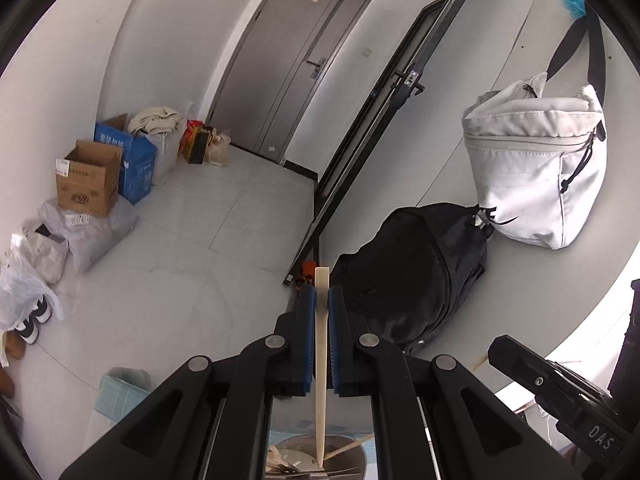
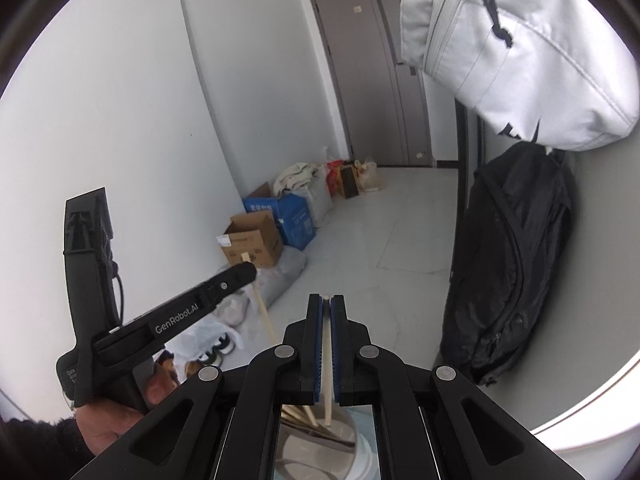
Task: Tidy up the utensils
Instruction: 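Open the right gripper, then the left, dropping chopsticks into the caddy, then lower both open grippers toward the last chopsticks on the tablecloth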
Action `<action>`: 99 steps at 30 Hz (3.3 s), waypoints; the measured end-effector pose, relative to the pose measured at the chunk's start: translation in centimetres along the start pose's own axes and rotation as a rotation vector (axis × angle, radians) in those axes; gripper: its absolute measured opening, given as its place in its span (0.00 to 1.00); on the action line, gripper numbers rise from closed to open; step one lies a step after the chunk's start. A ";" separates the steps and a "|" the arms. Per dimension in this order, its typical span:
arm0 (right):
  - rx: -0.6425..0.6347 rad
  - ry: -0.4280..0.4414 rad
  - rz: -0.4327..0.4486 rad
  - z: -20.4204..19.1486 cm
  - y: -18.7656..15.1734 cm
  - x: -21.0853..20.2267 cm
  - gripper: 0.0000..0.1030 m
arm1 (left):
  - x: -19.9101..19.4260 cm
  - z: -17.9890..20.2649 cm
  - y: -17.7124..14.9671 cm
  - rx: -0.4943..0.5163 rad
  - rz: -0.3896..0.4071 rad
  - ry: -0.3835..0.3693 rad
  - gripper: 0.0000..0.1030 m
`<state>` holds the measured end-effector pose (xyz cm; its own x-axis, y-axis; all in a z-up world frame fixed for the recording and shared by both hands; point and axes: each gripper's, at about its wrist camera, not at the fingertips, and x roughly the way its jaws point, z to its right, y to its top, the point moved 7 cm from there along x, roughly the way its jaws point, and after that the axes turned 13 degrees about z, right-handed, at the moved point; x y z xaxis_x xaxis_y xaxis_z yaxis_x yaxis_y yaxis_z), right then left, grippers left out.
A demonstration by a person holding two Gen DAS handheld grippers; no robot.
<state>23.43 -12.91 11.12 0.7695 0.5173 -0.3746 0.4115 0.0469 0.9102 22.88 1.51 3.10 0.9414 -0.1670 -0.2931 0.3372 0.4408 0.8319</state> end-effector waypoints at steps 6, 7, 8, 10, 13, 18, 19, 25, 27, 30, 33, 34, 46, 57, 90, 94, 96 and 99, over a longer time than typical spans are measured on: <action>-0.051 0.007 -0.046 -0.7 -1.5 1.4 0.03 | 0.1 0.2 -1.2 0.027 0.011 -0.021 0.02; -0.053 0.011 -0.058 -0.9 -1.9 1.7 0.03 | -0.1 0.3 -1.4 0.032 0.014 -0.026 0.02; -0.051 0.011 -0.063 -1.0 -2.1 1.9 0.03 | -0.3 0.3 -1.6 0.033 0.012 -0.035 0.02; -0.034 0.019 -0.079 -1.1 -2.6 2.5 0.03 | -0.5 0.3 -1.7 0.022 -0.009 -0.058 0.02; 0.006 0.034 -0.091 -1.1 -3.2 3.2 0.04 | -0.5 0.2 -1.9 0.017 -0.055 -0.093 0.02; 0.159 0.088 -0.117 -0.7 -4.5 4.2 0.07 | -0.5 0.4 -2.8 0.008 -0.212 -0.195 0.06; 0.199 0.089 -0.121 -0.4 -4.8 4.3 0.08 | -0.5 0.1 -3.0 0.016 -0.249 -0.186 0.08; 0.382 0.080 -0.089 1.6 -6.1 2.8 0.23 | -2.5 -1.3 -1.7 -0.039 -0.222 -0.177 0.43; 0.402 0.070 -0.074 2.1 -6.2 1.9 0.23 | -3.2 -1.9 -1.1 -0.047 -0.190 -0.154 0.45; 0.407 0.051 -0.056 2.1 -6.4 0.6 0.31 | -3.5 -2.1 -0.9 -0.044 -0.193 -0.130 0.45; 0.386 0.040 -0.035 1.7 -6.4 -0.8 0.43 | -4.2 -2.5 -1.0 -0.023 -0.195 -0.088 0.47; 0.379 0.041 -0.032 1.3 -6.4 -1.2 0.43 | -4.5 -2.5 -0.9 -0.012 -0.191 -0.078 0.47; 0.340 0.046 0.012 -1.9 -6.6 -6.0 0.58 | -8.9 -1.5 -0.3 0.053 -0.144 -0.057 0.59; 0.288 0.048 0.044 -4.7 -8.0 -10.1 0.69 | -12.7 -0.7 -1.2 0.105 -0.112 -0.047 0.67; 0.110 -0.043 -0.257 -4.9 -25.6 -6.7 0.90 | -13.1 -7.8 -14.3 0.200 -0.214 0.146 0.79; 0.114 -0.031 -0.342 -5.1 -27.2 -4.0 0.82 | -12.9 -10.7 -14.7 0.171 -0.230 0.202 0.79; 0.102 -0.036 -0.377 -5.3 -27.9 -2.7 0.67 | -12.7 -11.7 -14.6 0.136 -0.241 0.214 0.79; 0.098 -0.031 -0.436 -5.5 -29.2 -0.5 0.52 | -12.6 -12.8 -14.5 0.099 -0.256 0.228 0.79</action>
<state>8.38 -9.77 -14.26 0.5271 0.4411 -0.7263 0.7442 0.1730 0.6452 6.24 8.55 -11.31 0.8084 -0.0552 -0.5861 0.5702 0.3207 0.7563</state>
